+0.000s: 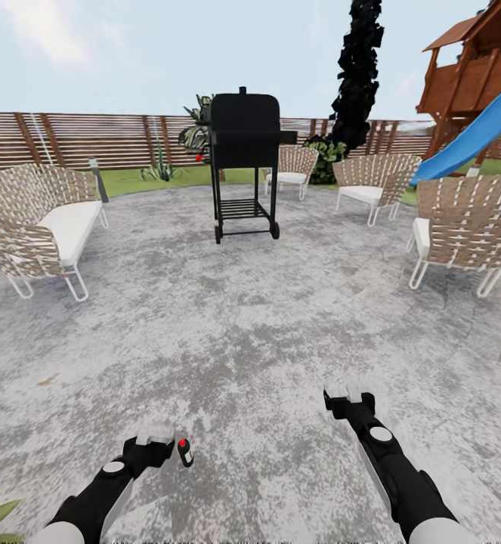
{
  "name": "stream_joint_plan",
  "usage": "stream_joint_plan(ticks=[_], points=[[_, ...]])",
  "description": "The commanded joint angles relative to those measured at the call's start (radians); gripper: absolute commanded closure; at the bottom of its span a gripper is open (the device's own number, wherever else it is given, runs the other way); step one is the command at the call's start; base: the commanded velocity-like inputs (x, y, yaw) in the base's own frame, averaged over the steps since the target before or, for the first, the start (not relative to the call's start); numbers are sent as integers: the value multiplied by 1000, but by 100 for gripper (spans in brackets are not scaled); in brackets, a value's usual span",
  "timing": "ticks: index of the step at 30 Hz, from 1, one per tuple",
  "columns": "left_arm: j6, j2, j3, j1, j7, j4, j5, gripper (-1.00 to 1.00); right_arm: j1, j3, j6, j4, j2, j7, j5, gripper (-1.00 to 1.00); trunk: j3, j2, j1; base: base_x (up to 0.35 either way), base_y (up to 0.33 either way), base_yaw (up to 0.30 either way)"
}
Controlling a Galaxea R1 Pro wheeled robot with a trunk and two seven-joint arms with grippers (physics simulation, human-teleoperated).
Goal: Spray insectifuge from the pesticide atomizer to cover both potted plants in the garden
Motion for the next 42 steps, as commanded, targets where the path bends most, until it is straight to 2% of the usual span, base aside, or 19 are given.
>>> stream_joint_plan(ticks=[1, 5, 9, 14, 22, 30, 42], points=[[1, 1, -2, 0, -1, -1, -5, -100, 0, 0, 7, -2, 0, 0, 11, -100, -6, -1, 0, 0, 0, 0], [-4, 0, -2, 0, 0, -1, -7, -100, 0, 0, 7, -2, 0, 1, 11, -100, -28, -2, 2, 0, 0, 0], [-76, -1, -2, 2, 0, 7, -8, -100, 0, -1, 5, -2, 0, 1, 10, -100, -50, -3, 4, 0, 0, -22], [-117, -2, 2, 6, 0, 39, -7, -100, 0, -1, 5, -2, -1, 1, 9, -100, -77, -4, 6, 0, 0, -119], [-128, -3, 4, 7, 0, 47, -8, -100, 0, -2, 5, -2, 0, 1, 9, -100, -114, -6, 10, 0, 0, -209], [-133, -3, 5, 7, 0, 48, -6, -100, 0, 0, 5, -2, 1, 1, 9, -100, -146, -7, 13, 0, 0, -36], [-137, -2, 7, 7, 0, 48, -2, -100, 0, 0, 6, -3, 2, 1, 9, -100, -146, -7, 13, 0, 62, -65]])
